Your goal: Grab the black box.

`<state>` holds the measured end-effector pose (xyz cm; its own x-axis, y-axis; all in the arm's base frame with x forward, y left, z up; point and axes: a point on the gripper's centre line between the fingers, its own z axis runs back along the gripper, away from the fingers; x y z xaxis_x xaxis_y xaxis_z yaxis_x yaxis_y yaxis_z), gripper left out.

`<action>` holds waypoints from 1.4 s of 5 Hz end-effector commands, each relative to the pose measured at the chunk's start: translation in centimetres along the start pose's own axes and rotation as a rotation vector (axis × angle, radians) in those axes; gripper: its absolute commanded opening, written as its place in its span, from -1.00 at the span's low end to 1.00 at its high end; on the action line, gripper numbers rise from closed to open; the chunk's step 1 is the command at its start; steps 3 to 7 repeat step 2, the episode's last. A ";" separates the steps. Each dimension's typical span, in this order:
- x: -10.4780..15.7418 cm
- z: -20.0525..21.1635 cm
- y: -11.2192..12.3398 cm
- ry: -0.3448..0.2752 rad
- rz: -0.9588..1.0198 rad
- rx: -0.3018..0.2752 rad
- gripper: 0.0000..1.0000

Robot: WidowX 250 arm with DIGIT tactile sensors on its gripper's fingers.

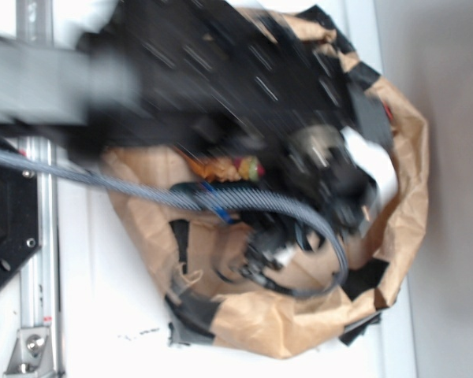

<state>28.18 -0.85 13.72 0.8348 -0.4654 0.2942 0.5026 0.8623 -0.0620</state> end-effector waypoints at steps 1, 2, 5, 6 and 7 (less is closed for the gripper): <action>-0.8 8.8 -1.6 0.086 0.363 0.058 -1.00; -0.6 9.0 -1.5 0.117 0.456 0.103 -1.00; -0.6 9.0 -1.5 0.117 0.456 0.103 -1.00; -0.6 9.0 -1.5 0.117 0.456 0.103 -1.00; -0.6 9.0 -1.5 0.117 0.456 0.103 -1.00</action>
